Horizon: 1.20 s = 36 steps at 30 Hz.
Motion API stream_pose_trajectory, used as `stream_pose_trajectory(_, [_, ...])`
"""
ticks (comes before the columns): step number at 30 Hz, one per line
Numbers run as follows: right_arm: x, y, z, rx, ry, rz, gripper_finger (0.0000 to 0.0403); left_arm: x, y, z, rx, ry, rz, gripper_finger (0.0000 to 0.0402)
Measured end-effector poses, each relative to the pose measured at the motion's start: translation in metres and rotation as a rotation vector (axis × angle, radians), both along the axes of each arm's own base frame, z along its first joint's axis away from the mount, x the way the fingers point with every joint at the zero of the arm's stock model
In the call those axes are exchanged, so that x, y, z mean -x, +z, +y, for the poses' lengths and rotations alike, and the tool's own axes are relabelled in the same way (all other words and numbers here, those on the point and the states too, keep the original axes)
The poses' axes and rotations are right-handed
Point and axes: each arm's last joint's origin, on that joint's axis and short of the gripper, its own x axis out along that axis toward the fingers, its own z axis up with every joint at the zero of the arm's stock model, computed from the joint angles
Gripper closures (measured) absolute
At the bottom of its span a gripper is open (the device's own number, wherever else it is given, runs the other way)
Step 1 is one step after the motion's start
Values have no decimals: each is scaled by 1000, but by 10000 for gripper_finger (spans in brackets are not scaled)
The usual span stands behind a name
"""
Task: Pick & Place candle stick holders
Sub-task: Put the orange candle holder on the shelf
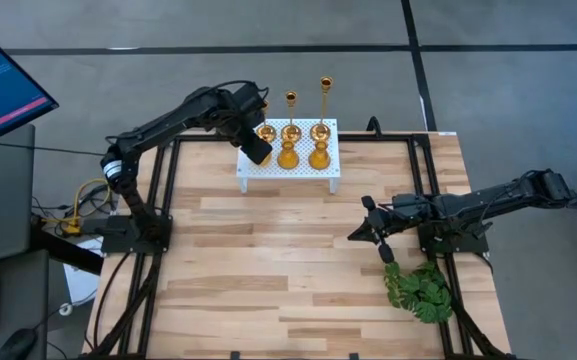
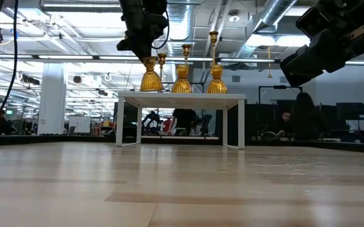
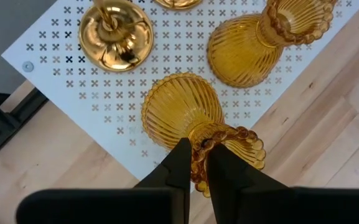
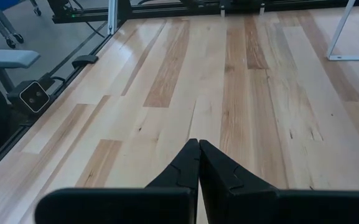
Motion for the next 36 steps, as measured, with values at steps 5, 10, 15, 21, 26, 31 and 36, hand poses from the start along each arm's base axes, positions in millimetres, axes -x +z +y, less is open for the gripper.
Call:
stream_pose_trajectory(5, [0, 0, 0, 0, 0, 0, 403, 0, 0, 0, -2, -1, -2, 368])
stream_pose_trajectory(10, [0, 0, 0, 0, 0, 0, 403, -2, -2, 1, 1, 1, 2, 368])
stream_pose_trajectory(15, [0, 0, 0, 0, 0, 0, 403, -6, -5, 2, 8, -2, 12, 367])
stream_pose_trajectory(21, [0, 0, 0, 0, 0, 0, 403, -8, -8, 2, 20, -4, 17, 366])
stream_pose_trajectory(26, [0, 0, 0, 0, 0, 2, 403, -8, -13, 2, 28, -5, 23, 366])
stream_pose_trajectory(31, [0, 0, 0, 0, 0, 4, 403, -10, -15, 4, 20, -4, 15, 354])
stream_pose_trajectory(36, [0, 0, 0, 0, 1, 4, 403, -13, -15, 6, -12, 10, 6, 330])
